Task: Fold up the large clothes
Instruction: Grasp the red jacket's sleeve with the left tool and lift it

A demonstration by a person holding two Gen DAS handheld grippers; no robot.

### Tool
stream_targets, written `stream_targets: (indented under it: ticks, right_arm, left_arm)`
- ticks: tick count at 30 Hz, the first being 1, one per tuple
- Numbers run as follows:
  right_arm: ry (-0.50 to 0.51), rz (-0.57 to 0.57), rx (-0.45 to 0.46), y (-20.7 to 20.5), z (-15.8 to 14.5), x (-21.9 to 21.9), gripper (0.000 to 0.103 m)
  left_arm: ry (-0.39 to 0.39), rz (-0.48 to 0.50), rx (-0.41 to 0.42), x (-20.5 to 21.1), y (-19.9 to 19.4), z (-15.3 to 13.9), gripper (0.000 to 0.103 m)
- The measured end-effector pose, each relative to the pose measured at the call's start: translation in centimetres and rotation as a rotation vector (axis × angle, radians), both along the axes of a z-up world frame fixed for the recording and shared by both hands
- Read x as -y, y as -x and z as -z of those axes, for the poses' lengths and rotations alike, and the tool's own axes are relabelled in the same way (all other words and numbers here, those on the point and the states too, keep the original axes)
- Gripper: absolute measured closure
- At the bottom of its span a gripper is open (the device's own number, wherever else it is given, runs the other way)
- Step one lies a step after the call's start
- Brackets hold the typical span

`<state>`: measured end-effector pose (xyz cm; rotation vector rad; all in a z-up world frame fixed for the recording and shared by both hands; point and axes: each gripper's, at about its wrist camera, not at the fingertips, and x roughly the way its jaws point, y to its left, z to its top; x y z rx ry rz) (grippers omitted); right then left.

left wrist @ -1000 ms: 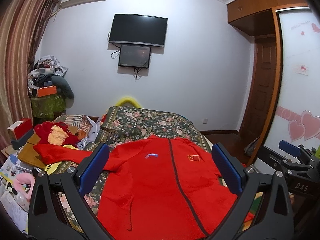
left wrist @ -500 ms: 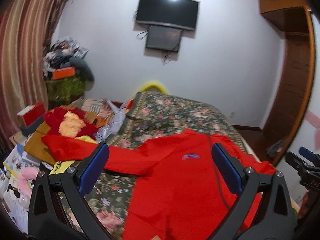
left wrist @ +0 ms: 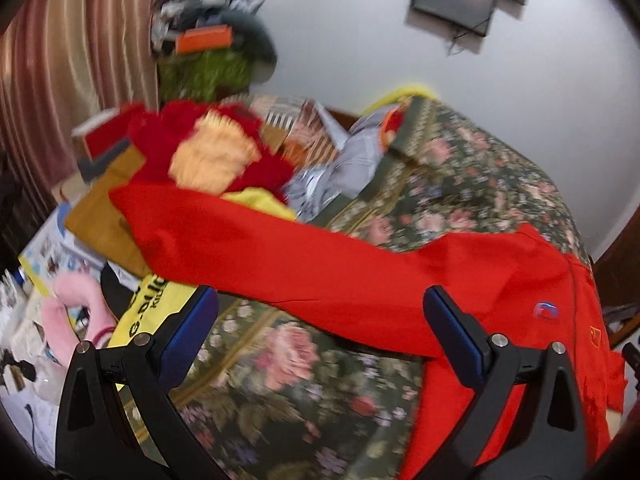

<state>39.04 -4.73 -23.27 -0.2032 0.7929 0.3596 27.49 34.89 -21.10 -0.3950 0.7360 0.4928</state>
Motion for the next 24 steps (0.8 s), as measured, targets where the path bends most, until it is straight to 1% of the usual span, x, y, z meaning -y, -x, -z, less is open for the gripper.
stream_targets:
  ticks: [3,6,9,10,11,13,15,17,19,21,23,24]
  right_arm:
    - [0.02,0.016,-0.065,-2.0,1.5,-0.9,0.0]
    - [0.035,0.012,-0.125,-3.3,2.9,-1.6,0.0]
    - [0.041,0.029,-0.163,-4.1,3.8,-2.2,0.0]
    - [0.041,0.033,-0.17,-4.4,4.0,-2.3,0.0]
    - [0.039,0.033,-0.176,-4.6,4.2,-2.4,0.0]
    - [0.038,0.024,-0.187,-4.4,4.5,-2.7,0.0]
    - [0.049,0.014,-0.186,-4.3,4.6,-3.0,0.0]
    - [0.066,0.008,-0.179,-4.3,4.7,-3.1,0.0]
    - [0.078,0.003,-0.171,-4.6,4.6,-3.2,0.0]
    - [0.087,0.003,-0.159,-4.6,4.4,-3.0,0.0]
    - [0.102,0.007,-0.147,-4.7,4.2,-2.7,0.0]
    - [0.11,0.012,-0.136,-4.7,4.1,-2.4,0.0]
  left_arm:
    - [0.091,-0.022,-0.052,-3.3,-0.4,2.2,0.0]
    - [0.217,-0.007,-0.064,-6.1,-0.3,4.0,0.0]
    - [0.378,-0.03,-0.042,-8.9,0.5,5.5,0.0]
    - [0.443,-0.036,-0.03,-9.9,0.7,6.2,0.0]
    - [0.505,-0.049,-0.021,-10.8,0.9,6.8,0.0]
    - [0.603,-0.088,0.001,-12.7,1.2,8.1,0.0]
    - [0.646,-0.104,0.005,-14.1,1.0,9.0,0.0]
    - [0.675,-0.141,0.017,-15.6,0.9,9.9,0.001]
    - [0.699,-0.171,0.031,-17.0,0.8,10.6,0.004]
    - [0.706,-0.2,0.049,-18.0,0.8,11.1,0.009]
    - [0.709,-0.249,0.079,-19.0,0.8,11.4,0.022]
    - [0.71,-0.271,0.08,-19.4,0.8,11.7,0.027]
